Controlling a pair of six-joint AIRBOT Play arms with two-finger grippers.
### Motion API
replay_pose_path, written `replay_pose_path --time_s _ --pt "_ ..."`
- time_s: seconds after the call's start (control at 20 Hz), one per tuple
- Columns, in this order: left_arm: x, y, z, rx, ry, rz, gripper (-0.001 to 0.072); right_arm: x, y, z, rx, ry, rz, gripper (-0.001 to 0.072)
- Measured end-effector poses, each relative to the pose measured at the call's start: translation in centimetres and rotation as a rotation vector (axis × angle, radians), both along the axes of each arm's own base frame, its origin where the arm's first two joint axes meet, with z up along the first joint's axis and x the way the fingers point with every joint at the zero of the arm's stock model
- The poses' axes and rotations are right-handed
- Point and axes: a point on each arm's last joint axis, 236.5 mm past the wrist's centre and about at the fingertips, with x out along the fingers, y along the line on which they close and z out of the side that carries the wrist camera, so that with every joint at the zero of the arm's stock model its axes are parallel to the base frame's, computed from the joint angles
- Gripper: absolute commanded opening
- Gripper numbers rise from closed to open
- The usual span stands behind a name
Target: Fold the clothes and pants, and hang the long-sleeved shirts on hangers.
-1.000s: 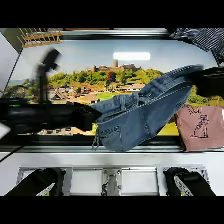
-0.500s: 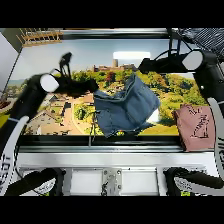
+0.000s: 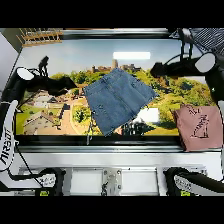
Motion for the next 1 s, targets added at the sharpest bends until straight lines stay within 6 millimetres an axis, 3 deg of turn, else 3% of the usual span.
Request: replay_pose_path --time_s 0.2,0.35,0.45,0.8,0.9,0.95,1.0 --pt "-0.4 -0.7 -5.8 0.007 0.083 -0.016 0.0653 -6.8 0.4 -9.2 0.067 0.293 -0.061 0.0642" --pt "1.2 -1.5 -8.3 0.012 0.104 -0.036 0.0653 -10.5 2.8 -14.9 0.164 0.43 -0.102 0.0642" --pt "2.7 -1.9 -9.2 0.008 0.107 -0.031 0.0652 -11.7 4.6 -17.4 0.218 0.467 -0.127 0.0642" --pt "6.4 -2.6 -10.9 -0.006 0.106 0.003 0.0653 -10.9 9.8 -21.7 0.33 0.457 -0.207 0.0638" --pt "6.9 -3.3 -11.1 -0.008 0.103 -0.006 0.0652 -10.2 10.5 -22.1 0.351 0.439 -0.23 0.0572" --pt "7.1 -3.7 -11.3 -0.011 0.103 -0.009 0.0593 -10.0 10.8 -22.4 0.353 0.435 -0.236 0.0572" --pt "7.2 -4.2 -11.6 -0.011 0.106 -0.013 0.042 -9.8 11.0 -22.6 0.354 0.433 -0.24 0.0569"
